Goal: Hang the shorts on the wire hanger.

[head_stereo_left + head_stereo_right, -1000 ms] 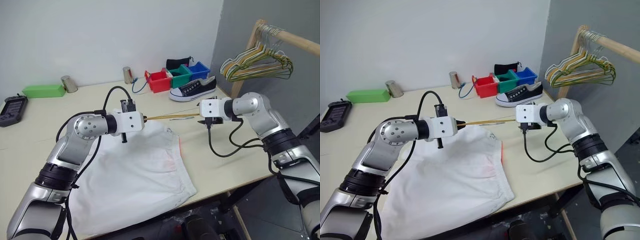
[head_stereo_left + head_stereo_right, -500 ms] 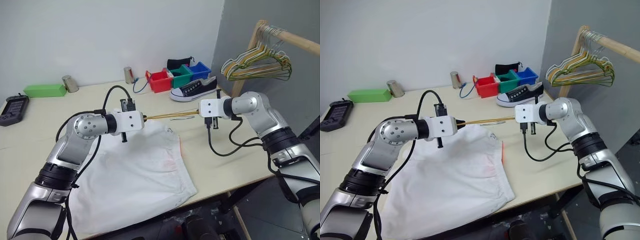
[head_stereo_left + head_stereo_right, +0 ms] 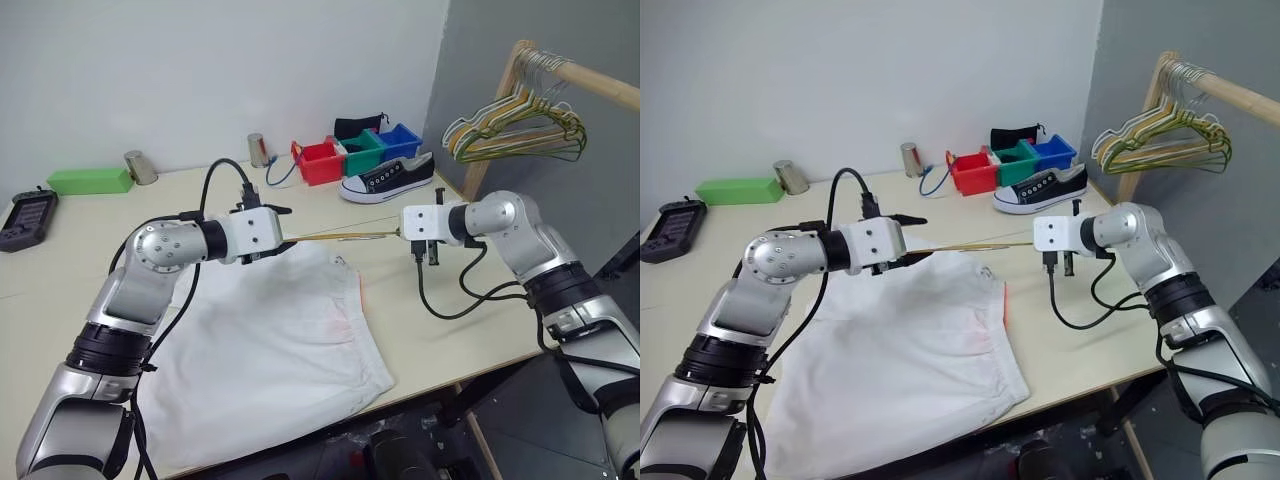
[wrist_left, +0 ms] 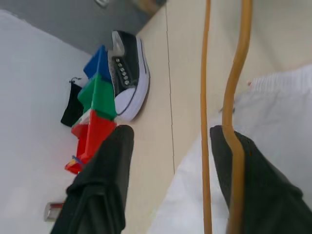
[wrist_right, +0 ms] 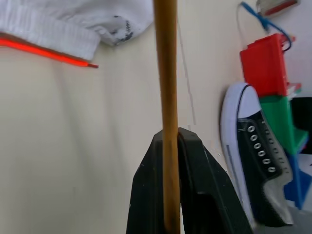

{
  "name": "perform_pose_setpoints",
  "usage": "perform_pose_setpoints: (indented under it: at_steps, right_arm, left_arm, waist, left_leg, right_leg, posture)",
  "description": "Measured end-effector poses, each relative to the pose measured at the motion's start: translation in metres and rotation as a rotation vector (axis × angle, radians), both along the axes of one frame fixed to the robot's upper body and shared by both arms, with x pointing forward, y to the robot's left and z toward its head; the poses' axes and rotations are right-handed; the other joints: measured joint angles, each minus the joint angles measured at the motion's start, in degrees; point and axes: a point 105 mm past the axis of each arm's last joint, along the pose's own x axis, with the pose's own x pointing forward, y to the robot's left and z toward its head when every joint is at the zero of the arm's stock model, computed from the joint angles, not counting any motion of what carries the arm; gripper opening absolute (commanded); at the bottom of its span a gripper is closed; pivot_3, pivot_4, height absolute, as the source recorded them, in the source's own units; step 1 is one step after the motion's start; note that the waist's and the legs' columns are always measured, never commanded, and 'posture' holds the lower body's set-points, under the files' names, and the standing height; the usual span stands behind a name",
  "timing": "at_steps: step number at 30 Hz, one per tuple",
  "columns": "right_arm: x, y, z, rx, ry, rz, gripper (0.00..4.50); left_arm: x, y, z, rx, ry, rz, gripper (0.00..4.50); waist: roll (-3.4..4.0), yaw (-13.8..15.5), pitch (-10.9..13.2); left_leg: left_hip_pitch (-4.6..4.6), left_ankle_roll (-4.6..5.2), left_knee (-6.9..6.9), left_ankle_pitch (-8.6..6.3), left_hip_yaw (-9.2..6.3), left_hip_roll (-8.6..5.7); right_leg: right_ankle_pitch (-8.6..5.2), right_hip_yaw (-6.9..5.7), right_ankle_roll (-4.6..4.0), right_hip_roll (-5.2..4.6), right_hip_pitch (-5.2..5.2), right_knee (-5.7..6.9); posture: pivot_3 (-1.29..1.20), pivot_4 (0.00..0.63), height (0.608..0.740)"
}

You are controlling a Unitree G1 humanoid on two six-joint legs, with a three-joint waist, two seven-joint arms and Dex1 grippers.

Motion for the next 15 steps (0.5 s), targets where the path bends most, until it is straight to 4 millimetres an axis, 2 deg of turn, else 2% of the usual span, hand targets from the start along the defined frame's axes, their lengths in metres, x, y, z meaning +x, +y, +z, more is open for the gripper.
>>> perform_pose_setpoints:
  at_steps: [4,5,6,7,10,13,15]
  right_arm:
    - [-0.009,-0.023,-0.017,0.049,0.152,-0.096,0.0]
    - [-0.02,-0.039,-0.03,0.098,0.304,-0.165,0.0]
    - [-0.025,-0.047,-0.036,0.122,0.374,-0.201,0.0]
    - [-0.037,-0.062,-0.048,0.178,0.527,-0.285,0.0]
    - [-0.07,-0.081,-0.058,0.311,0.837,-0.411,0.0]
    - [-0.108,-0.101,-0.056,0.384,1.07,-0.503,0.0]
    - [-0.124,-0.111,-0.059,0.424,1.175,-0.583,0.0]
  left_arm:
    - [-0.011,-0.005,0.016,-0.094,0.007,-0.048,4.26]
    - [-0.017,-0.004,0.019,-0.171,0.05,-0.047,4.46]
    - [-0.019,-0.003,0.02,-0.201,0.067,-0.045,4.49]
    - [-0.023,0.001,0.02,-0.256,0.106,-0.029,4.49]
    - [-0.036,0.006,0.008,-0.338,0.212,-0.003,4.49]
    - [-0.057,-0.006,-0.008,-0.522,0.344,0.003,4.49]
    - [-0.07,-0.01,-0.022,-0.572,0.436,0.027,4.49]
  waist:
    - [0.01,0.66,0.0]
    - [0.0,0.92,0.0]
    - [0.0,1.06,0.0]
    - [0.01,1.33,0.01]
    - [0.04,1.73,0.02]
    - [0.09,2.41,-0.01]
    - [0.07,2.5,-0.02]
  left_leg:
    - [0.02,0.01,0.1,-0.01,0.04,0.01]
    - [0.03,0.02,0.12,-0.01,0.01,0.03]
    - [0.04,0.04,0.17,-0.02,0.0,0.05]
    - [0.04,0.06,0.2,-0.03,0.01,0.02]
    - [0.05,0.06,0.25,-0.04,0.03,0.0]
    - [0.09,0.1,0.26,-0.06,0.05,0.04]
    - [0.08,0.21,0.29,-0.13,0.09,0.06]
  right_leg:
    - [-0.02,-0.04,0.03,-0.01,0.12,-0.02]
    - [-0.1,-0.08,0.17,-0.01,0.19,-0.04]
    - [-0.17,-0.12,0.27,0.0,0.27,-0.07]
    - [-0.18,-0.12,0.29,-0.04,0.28,-0.06]
    - [-0.2,-0.11,0.32,-0.05,0.3,-0.04]
    - [-0.27,-0.11,0.41,-0.04,0.36,-0.12]
    - [-0.29,-0.1,0.41,0.0,0.36,-0.12]
  posture:
    - [-0.17,0.019,0.74]
    - [-0.17,0.018,0.74]
    - [-0.17,0.018,0.74]
    - [-0.18,0.02,0.74]
    - [-0.18,0.026,0.74]
    - [-0.18,0.03,0.74]
    - [-0.18,0.034,0.74]
